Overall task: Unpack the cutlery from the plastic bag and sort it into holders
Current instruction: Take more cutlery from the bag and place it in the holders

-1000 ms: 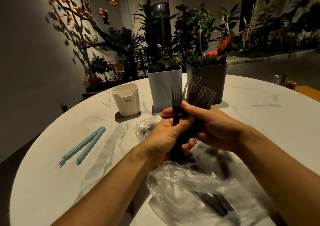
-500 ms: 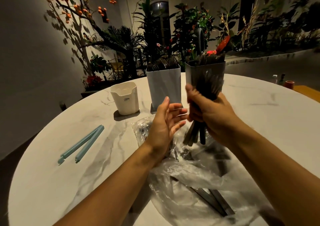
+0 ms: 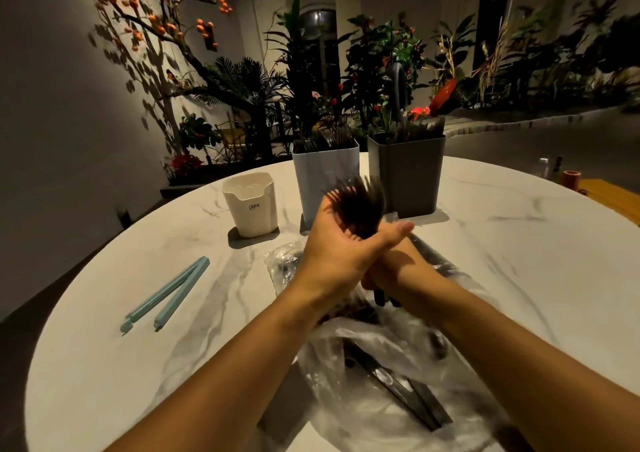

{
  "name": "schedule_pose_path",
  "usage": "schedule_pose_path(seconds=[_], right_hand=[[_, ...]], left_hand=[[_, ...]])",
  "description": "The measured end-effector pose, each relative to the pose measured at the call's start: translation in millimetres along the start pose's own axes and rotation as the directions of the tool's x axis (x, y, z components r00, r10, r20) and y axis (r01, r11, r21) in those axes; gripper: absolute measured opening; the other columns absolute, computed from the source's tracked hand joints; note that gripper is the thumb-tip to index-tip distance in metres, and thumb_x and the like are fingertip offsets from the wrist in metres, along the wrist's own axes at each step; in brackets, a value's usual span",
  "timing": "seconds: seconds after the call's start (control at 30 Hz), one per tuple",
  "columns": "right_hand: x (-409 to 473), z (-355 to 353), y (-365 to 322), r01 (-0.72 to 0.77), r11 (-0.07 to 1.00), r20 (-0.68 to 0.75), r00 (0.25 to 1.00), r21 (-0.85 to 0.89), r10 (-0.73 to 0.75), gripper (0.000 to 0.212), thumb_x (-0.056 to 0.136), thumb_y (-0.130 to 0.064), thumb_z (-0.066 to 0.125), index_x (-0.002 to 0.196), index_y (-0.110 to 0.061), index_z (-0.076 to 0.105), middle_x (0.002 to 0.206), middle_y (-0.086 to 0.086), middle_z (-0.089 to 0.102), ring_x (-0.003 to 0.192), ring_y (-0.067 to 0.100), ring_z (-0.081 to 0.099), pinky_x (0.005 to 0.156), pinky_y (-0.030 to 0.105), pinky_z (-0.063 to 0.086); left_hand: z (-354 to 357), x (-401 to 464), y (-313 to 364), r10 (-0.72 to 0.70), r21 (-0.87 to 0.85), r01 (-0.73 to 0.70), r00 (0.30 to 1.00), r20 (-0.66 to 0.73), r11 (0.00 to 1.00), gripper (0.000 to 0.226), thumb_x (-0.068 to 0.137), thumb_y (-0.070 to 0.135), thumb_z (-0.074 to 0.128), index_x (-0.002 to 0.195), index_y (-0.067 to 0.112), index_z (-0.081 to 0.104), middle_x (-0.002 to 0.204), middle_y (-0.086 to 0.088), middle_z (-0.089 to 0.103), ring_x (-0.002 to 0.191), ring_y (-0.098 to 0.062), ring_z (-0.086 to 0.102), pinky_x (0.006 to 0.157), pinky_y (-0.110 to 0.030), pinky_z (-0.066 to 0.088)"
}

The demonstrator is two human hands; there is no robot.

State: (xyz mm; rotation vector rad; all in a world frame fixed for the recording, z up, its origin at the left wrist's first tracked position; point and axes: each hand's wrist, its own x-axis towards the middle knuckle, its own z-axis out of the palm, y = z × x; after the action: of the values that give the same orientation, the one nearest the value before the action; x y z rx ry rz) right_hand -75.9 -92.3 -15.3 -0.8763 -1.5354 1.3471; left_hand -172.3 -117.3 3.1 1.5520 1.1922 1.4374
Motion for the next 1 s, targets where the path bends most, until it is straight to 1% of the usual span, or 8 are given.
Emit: schedule_pose_path(seconds=[0.1, 0.2, 0.37, 0.5, 0.57, 0.67, 0.77, 1.0], right_hand=[[3, 2, -2, 0.010, 0.995, 0.021, 1.000, -0.102, -0.008, 0.012, 0.101, -0.005, 0.045, 0.099, -0.012, 0.054, 0.064, 0.002, 0.049, 0.041, 0.003, 0.044, 0.041, 0.020, 0.034], [3, 2, -10, 0.047, 0.994, 0.053, 0.998, -0.103, -0.042, 0.022, 0.098, 0.000, 0.043, 0.095, -0.017, 0.057, 0.067, 0.010, 0.051, 0.054, 0.014, 0.049, 0.049, 0.026, 0.040], [7, -2, -32, 0.140, 0.959, 0.211, 0.973, -0.247, -0.088, 0.015, 0.099, -0.019, 0.055, 0.108, -0.031, 0.058, 0.109, 0.005, 0.069, 0.106, 0.018, 0.066, 0.096, 0.039, 0.054], [11, -12, -63, 0.177, 0.888, 0.238, 0.968, -0.425, -0.079, 0.026, 0.097, -0.011, 0.060, 0.094, -0.036, 0.055, 0.077, -0.022, 0.065, 0.069, -0.015, 0.060, 0.063, 0.005, 0.046], [15, -17, -74, 0.182, 0.838, 0.240, 0.969, -0.515, -0.062, 0.016, 0.095, -0.016, 0.063, 0.085, -0.028, 0.062, 0.058, -0.021, 0.063, 0.053, -0.007, 0.056, 0.053, 0.010, 0.041], [25, -19, -85, 0.166, 0.813, 0.186, 0.980, -0.558, -0.073, 0.008, 0.092, -0.022, 0.068, 0.094, -0.015, 0.072, 0.078, -0.010, 0.073, 0.074, 0.005, 0.067, 0.071, 0.022, 0.056], [28, -17, -100, 0.140, 0.832, 0.157, 0.985, -0.537, -0.064, 0.011, 0.092, -0.022, 0.068, 0.085, -0.013, 0.070, 0.053, -0.009, 0.062, 0.044, 0.000, 0.051, 0.045, 0.014, 0.041], [53, -16, -121, 0.197, 0.807, 0.143, 0.980, -0.556, -0.141, 0.011, 0.094, -0.027, 0.066, 0.096, -0.017, 0.071, 0.079, 0.010, 0.071, 0.052, 0.004, 0.059, 0.047, 0.017, 0.046]], left_hand=[[-3, 7, 12, -0.001, 0.101, 0.003, 1.000, -0.024, 0.995, 0.033, 0.091, 0.034, 0.069, 0.117, 0.014, 0.065, 0.096, 0.011, 0.073, 0.089, 0.005, 0.067, 0.076, -0.013, 0.053], [-9, 13, 17, -0.018, 0.109, 0.019, 1.000, -0.011, 0.994, 0.029, 0.100, 0.034, 0.057, 0.114, 0.010, 0.066, 0.099, 0.006, 0.075, 0.091, -0.003, 0.070, 0.081, -0.023, 0.056], [-18, 24, 31, -0.053, 0.090, 0.055, 0.998, -0.024, 0.994, 0.028, 0.100, 0.031, 0.058, 0.114, 0.007, 0.065, 0.103, -0.012, 0.070, 0.094, -0.018, 0.068, 0.078, -0.028, 0.056], [-24, 32, 43, -0.012, 0.109, 0.011, 1.000, 0.009, 0.994, 0.018, 0.099, 0.028, 0.062, 0.095, 0.011, 0.061, 0.087, -0.013, 0.065, 0.082, -0.020, 0.067, 0.076, -0.040, 0.057], [-27, 36, 49, 0.028, 0.175, -0.030, 1.000, 0.013, 0.984, 0.020, 0.098, 0.028, 0.063, 0.088, 0.010, 0.059, 0.088, -0.020, 0.065, 0.082, -0.026, 0.066, 0.080, -0.050, 0.055], [-31, 44, 61, 0.061, 0.194, -0.064, 0.998, 0.022, 0.979, 0.016, 0.097, 0.028, 0.065, 0.087, 0.015, 0.063, 0.083, -0.011, 0.067, 0.088, -0.030, 0.069, 0.085, -0.052, 0.057], [-38, 56, 71, 0.050, 0.178, -0.052, 0.999, 0.018, 0.983, 0.012, 0.095, 0.024, 0.068, 0.088, 0.015, 0.066, 0.089, -0.011, 0.071, 0.092, -0.028, 0.071, 0.086, -0.046, 0.059], [-57, 91, 90, 0.085, 0.153, -0.090, 0.996, 0.039, 0.984, 0.007, 0.089, 0.020, 0.075, 0.089, 0.014, 0.072, 0.088, -0.009, 0.076, 0.084, -0.017, 0.073, 0.080, -0.035, 0.061]])
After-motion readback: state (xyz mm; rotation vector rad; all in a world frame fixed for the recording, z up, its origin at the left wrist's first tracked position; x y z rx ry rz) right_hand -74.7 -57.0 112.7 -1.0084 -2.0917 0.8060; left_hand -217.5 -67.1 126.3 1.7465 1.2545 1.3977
